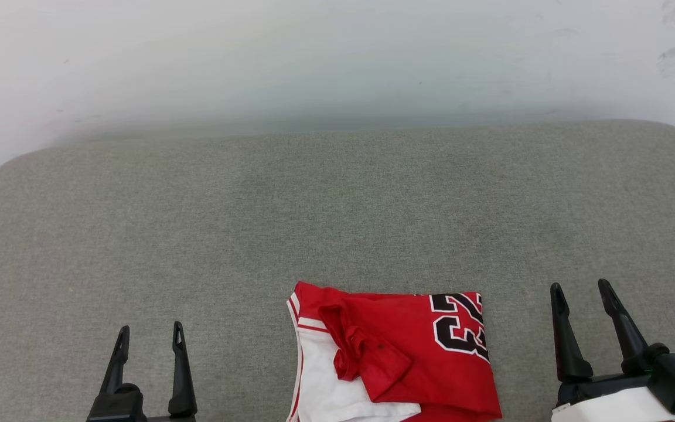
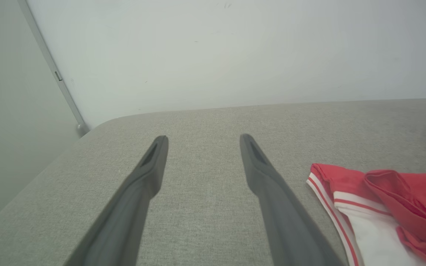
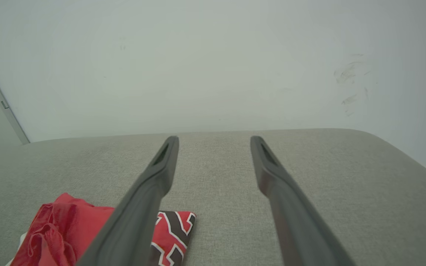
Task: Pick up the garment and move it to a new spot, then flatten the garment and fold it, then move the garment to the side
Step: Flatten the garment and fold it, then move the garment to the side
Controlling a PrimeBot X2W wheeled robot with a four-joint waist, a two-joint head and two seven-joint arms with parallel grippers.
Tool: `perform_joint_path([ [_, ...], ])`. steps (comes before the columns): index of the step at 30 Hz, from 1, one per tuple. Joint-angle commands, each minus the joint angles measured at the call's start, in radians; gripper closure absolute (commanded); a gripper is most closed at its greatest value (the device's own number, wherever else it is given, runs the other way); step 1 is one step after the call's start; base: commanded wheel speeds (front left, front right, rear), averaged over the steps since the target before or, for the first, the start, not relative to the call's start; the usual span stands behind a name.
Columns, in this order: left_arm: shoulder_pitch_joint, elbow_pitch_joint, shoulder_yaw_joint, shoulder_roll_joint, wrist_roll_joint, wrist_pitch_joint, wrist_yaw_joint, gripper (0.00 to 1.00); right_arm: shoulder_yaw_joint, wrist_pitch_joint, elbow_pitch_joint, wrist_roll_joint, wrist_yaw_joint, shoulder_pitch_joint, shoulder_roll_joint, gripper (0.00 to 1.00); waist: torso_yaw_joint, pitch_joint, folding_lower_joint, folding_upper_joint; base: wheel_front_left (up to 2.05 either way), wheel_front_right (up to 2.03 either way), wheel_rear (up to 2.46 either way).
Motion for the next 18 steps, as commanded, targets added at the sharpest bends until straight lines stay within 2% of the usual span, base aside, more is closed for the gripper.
perform_joint_path([
  [1,0.010,0.001,-0.001,0.001,0.005,-0.003,-0.003,0.00,-0.001,-0.002,-0.006,-0.004,0.000,0.007,0.007,0.00,-0.001,0.001,0.0000,0.0000,0.00,0.00,0.00],
  [10,-0.003,0.006,0.004,0.000,-0.004,-0.003,-0.001,0.00,-0.017,-0.002,-0.032,0.009,0.000,-0.095,-0.002,0.00,0.002,0.006,0.0000,0.0000,0.00,0.00,0.00],
  [13,-0.010,0.009,0.003,-0.001,-0.007,-0.003,-0.003,0.00,-0.022,-0.002,-0.045,0.028,0.000,-0.175,-0.028,0.00,0.004,0.010,0.0000,0.0000,0.00,0.00,0.00],
  [16,-0.018,0.011,0.002,-0.002,-0.006,-0.003,-0.005,0.00,0.000,-0.002,-0.029,0.045,0.000,-0.264,-0.081,0.00,0.006,0.015,0.0000,0.0000,0.00,0.00,0.00],
  [18,-0.020,0.011,0.003,-0.002,-0.007,-0.003,-0.006,0.00,0.039,0.043,-0.005,0.091,0.000,-0.326,-0.119,0.00,0.007,0.020,0.0000,0.0000,0.00,0.00,0.00],
])
